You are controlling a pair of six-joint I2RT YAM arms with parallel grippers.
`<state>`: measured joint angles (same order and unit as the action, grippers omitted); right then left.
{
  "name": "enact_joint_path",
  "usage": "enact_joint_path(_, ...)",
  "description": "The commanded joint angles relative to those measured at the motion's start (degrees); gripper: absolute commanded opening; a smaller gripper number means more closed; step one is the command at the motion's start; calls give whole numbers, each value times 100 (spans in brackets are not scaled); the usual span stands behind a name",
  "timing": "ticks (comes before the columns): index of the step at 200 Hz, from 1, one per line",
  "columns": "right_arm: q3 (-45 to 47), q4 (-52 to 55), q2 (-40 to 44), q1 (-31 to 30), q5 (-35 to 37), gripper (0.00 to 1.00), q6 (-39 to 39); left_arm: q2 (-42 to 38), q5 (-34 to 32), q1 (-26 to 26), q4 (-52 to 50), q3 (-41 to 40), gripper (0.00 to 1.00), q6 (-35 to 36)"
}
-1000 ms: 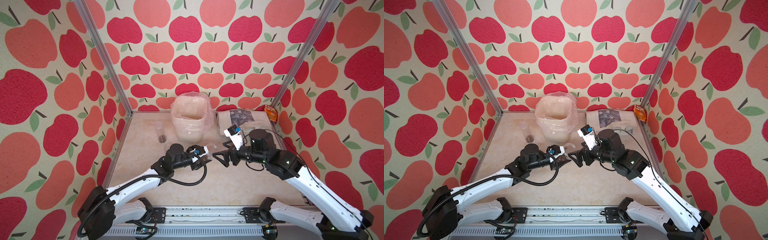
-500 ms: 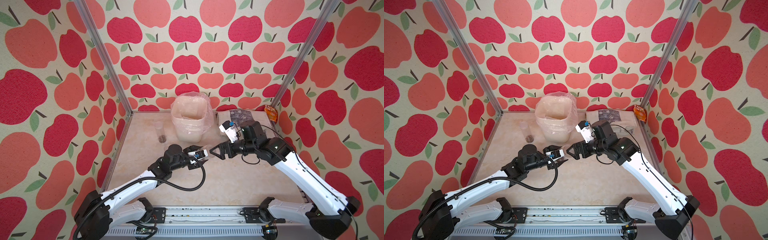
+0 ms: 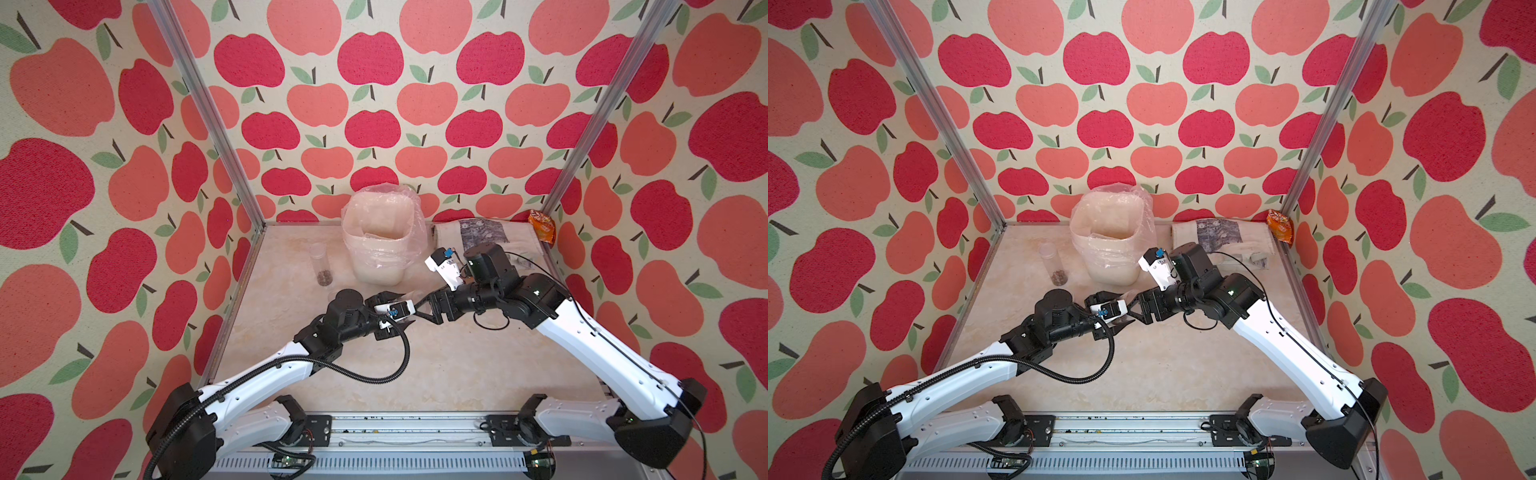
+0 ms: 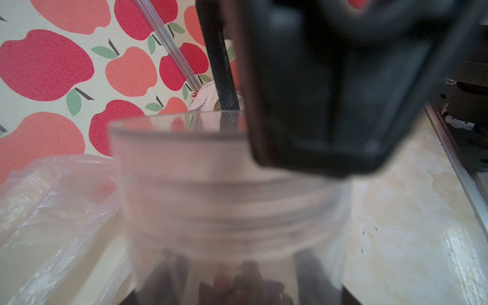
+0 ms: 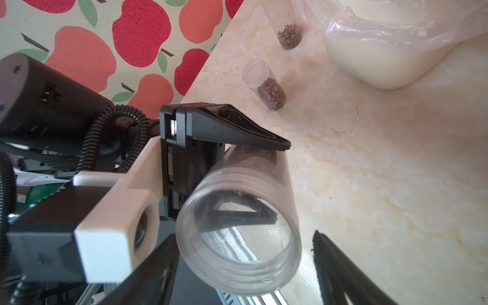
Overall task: Empty the moldy dried flower tea in the jars
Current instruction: Unscrew the lid from the jar.
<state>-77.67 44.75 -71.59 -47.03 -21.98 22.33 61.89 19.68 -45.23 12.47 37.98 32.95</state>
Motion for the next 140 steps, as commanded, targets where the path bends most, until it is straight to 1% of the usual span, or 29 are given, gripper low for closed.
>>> enact_joint_path(1,-215,181,-91,-76,145,69,-187,25,91,-23,-177,145,32,-22)
enact_joint_path(15,-270,213,-148,-121,156,64,-315,24,169,-10,-313,230,31,-140)
enact_joint_path(40,-355,235,-238,-180,143,46,-695,166,558,61,-489,348,27,-402)
enact_joint_path(52,-417,295,-291,-177,71,40,-951,153,969,183,-492,368,26,-650)
enact_joint_path(67,-500,415,-353,-176,-54,37,-1377,105,1562,370,-457,377,26,-970)
enact_joint_path(81,-583,568,-413,-175,-199,29,-1952,79,2150,547,-454,377,24,-1199)
enact_joint_path(92,-615,785,-450,-183,-429,26,-2632,79,2701,693,-449,377,23,-1353)
enact_joint_path(113,-538,1283,-397,-184,-810,26,-4043,78,3791,905,-538,384,25,-1511)
enact_joint_path(123,-463,1306,-333,-185,-741,26,-4450,78,4043,899,-758,418,25,-1401)
enact_joint_path(135,-477,1268,-302,-184,-638,26,-4748,79,4196,879,-1023,462,25,-1285)
enact_joint_path(140,-498,1264,-303,-184,-633,28,-4835,86,4203,873,-1132,478,25,-1239)
